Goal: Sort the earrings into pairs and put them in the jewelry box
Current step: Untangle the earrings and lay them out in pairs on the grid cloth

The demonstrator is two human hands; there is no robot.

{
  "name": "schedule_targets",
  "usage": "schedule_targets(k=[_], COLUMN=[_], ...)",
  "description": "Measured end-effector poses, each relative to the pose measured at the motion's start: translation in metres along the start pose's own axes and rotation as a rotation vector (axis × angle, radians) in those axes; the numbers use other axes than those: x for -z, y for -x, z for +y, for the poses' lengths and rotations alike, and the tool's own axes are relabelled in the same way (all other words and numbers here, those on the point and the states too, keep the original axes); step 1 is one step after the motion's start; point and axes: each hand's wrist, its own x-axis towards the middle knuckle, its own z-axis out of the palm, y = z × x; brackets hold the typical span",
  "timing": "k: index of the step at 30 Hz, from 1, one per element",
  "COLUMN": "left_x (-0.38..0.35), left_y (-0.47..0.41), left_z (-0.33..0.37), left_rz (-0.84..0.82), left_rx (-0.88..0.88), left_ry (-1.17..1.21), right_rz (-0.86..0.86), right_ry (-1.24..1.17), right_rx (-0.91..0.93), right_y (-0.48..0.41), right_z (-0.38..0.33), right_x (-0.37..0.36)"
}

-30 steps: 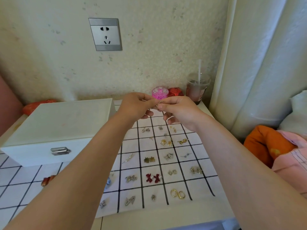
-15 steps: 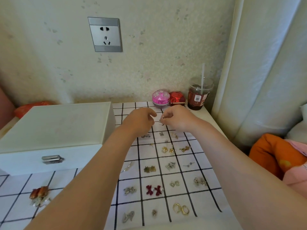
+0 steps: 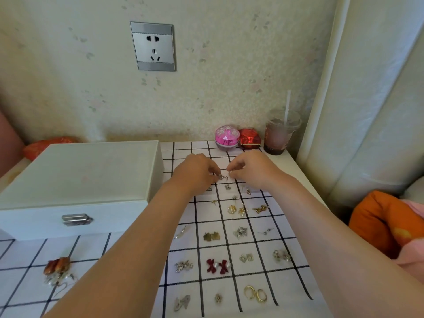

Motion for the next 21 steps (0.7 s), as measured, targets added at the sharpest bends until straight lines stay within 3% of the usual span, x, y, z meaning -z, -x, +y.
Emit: schedule_targets(k=[4, 9, 15, 21], left_x=[0.001, 0.001, 0.004, 0.022], left_y=[0.001, 0.004, 0.002, 0.013], left_z=[0.001, 0.004, 0.003, 0.008], left_rz=[0.006, -0.005, -0.039, -0.023], left_rx=[0.020, -0.011, 0.006, -0.051], left_ry=[0.001, -0.009, 0.076, 0.057], right_rz=[-0.039, 0.049, -0.110, -0.098], right_ry=[-0.060, -0.031, 0.093, 0.124], right_rx=[0.008, 0.072, 0.126, 0.131], right_y=[0.004, 0.015, 0.031, 0.033], right_z=[-0.002, -0.008, -0.026, -0.031], right_x=[0.000, 0.010, 0.011, 0.008])
